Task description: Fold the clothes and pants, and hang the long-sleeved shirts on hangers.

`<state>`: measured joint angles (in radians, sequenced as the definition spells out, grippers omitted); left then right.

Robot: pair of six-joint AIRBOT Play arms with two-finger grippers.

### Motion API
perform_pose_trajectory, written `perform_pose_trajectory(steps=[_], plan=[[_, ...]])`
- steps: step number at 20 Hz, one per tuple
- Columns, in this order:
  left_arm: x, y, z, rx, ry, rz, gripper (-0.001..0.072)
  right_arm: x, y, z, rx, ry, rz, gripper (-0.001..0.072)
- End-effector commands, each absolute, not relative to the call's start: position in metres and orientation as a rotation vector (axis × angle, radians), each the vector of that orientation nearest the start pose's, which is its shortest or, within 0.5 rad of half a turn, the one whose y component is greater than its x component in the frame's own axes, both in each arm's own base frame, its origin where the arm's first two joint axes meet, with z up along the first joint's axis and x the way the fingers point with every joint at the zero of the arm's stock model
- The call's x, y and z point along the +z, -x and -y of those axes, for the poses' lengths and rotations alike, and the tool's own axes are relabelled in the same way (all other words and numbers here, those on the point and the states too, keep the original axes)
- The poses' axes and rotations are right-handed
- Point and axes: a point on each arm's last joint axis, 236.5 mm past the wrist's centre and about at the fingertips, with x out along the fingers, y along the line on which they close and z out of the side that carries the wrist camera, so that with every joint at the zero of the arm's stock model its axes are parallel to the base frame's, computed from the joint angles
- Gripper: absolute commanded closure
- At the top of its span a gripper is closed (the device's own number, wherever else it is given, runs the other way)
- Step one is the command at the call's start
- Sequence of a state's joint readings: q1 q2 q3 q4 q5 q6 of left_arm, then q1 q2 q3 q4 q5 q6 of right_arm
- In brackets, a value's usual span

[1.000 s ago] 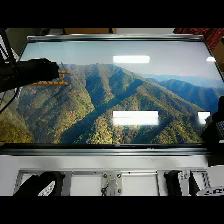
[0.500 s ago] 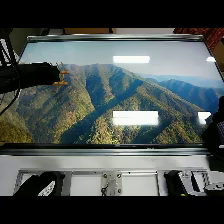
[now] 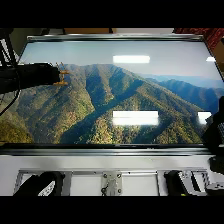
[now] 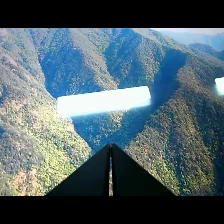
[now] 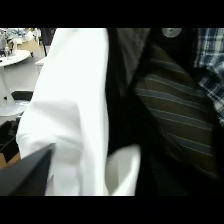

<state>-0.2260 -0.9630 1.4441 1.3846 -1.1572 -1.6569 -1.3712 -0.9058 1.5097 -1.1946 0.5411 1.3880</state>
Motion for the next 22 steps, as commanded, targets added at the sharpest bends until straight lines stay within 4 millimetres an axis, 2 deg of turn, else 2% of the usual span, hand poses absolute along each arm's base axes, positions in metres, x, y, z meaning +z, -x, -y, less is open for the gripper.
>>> perform_pose_trajectory(steps=[1,4,7,9,11,13,15,16,17,18,19,20,22], plan=[[0.253,-0.362,0.124,-0.325,0.133,-0.701,0.0694,0.460,-0.120,0.365,-1.167,-0.033,0.183,0.0063],[0.253,-0.363,0.124,-0.325,0.133,-0.701,0.0694,0.491,-0.120,0.325,-1.113,-0.022,0.285,0.0063],[0.254,-0.363,0.124,-0.325,0.133,-0.696,0.0693,0.518,-0.142,0.285,-0.924,-0.158,0.451,0.0063],[0.254,-0.364,0.124,-0.325,0.133,-0.697,0.0694,0.526,-0.181,0.250,-0.712,-0.212,0.468,0.0063],[0.253,-0.363,0.124,-0.325,0.132,-0.700,0.0694,0.518,-0.232,0.205,-0.487,-0.109,0.360,0.0064],[0.253,-0.363,0.125,-0.325,0.133,-0.702,0.0694,0.492,-0.285,0.147,-0.221,-0.027,0.224,0.0064],[0.252,-0.363,0.125,-0.327,0.134,-0.705,0.0694,0.449,-0.332,0.069,0.111,-0.044,0.068,0.0064],[0.251,-0.362,0.125,-0.327,0.134,-0.708,0.0693,0.427,-0.346,0.027,0.274,-0.068,-0.008,0.0065],[0.249,-0.362,0.126,-0.331,0.139,-0.713,0.0694,0.403,-0.353,-0.016,0.436,-0.084,-0.090,0.0084],[0.244,-0.360,0.130,-0.342,0.150,-0.727,0.0694,0.379,-0.356,-0.060,0.593,-0.093,-0.173,0.0138],[0.235,-0.359,0.134,-0.354,0.163,-0.751,0.0694,0.351,-0.355,-0.105,0.738,-0.084,-0.267,0.0138],[0.225,-0.357,0.140,-0.373,0.184,-0.775,0.0694,0.324,-0.353,-0.142,0.842,-0.062,-0.351,0.0139],[0.204,-0.353,0.151,-0.418,0.202,-0.817,0.0694,0.268,-0.347,-0.200,0.975,0.015,-0.510,0.0138]])
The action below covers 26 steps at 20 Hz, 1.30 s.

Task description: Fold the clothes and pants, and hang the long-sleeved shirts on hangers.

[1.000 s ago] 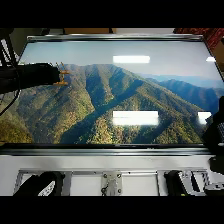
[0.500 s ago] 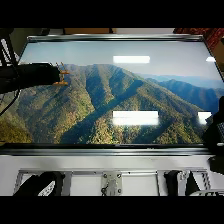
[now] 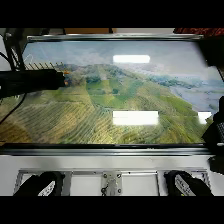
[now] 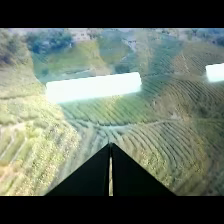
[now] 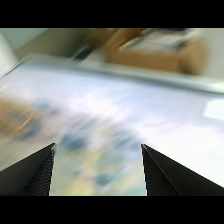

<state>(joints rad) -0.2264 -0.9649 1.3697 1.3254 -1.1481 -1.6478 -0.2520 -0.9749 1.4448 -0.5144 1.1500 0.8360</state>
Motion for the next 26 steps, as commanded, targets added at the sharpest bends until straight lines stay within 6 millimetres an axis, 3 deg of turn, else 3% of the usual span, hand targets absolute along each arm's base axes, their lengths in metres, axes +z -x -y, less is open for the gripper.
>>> perform_pose_trajectory(steps=[1,2,4,6,9,10,12,26], plan=[[0.196,-0.352,0.158,-0.441,0.217,-0.828,0.0694,0.241,-0.343,-0.221,1.012,0.056,-0.591,0.0138],[0.190,-0.352,0.162,-0.454,0.239,-0.835,0.0694,0.214,-0.339,-0.241,1.044,0.093,-0.672,0.0138],[0.185,-0.349,0.170,-0.478,0.272,-0.850,0.0694,0.179,-0.328,-0.275,1.117,0.129,-0.770,0.0139],[0.185,-0.348,0.173,-0.488,0.287,-0.852,0.0693,0.158,-0.317,-0.300,1.179,0.141,-0.824,0.0138],[0.185,-0.348,0.173,-0.487,0.287,-0.853,0.0693,0.143,-0.309,-0.316,1.221,0.148,-0.866,0.0149],[0.185,-0.348,0.173,-0.487,0.287,-0.853,0.0694,0.141,-0.308,-0.317,1.228,0.145,-0.874,0.0283],[0.185,-0.348,0.172,-0.487,0.288,-0.853,0.0694,0.140,-0.307,-0.318,1.231,0.142,-0.878,0.0693],[0.185,-0.348,0.173,-0.487,0.288,-0.853,0.0694,0.140,-0.307,-0.317,1.230,0.142,-0.878,0.0686]])
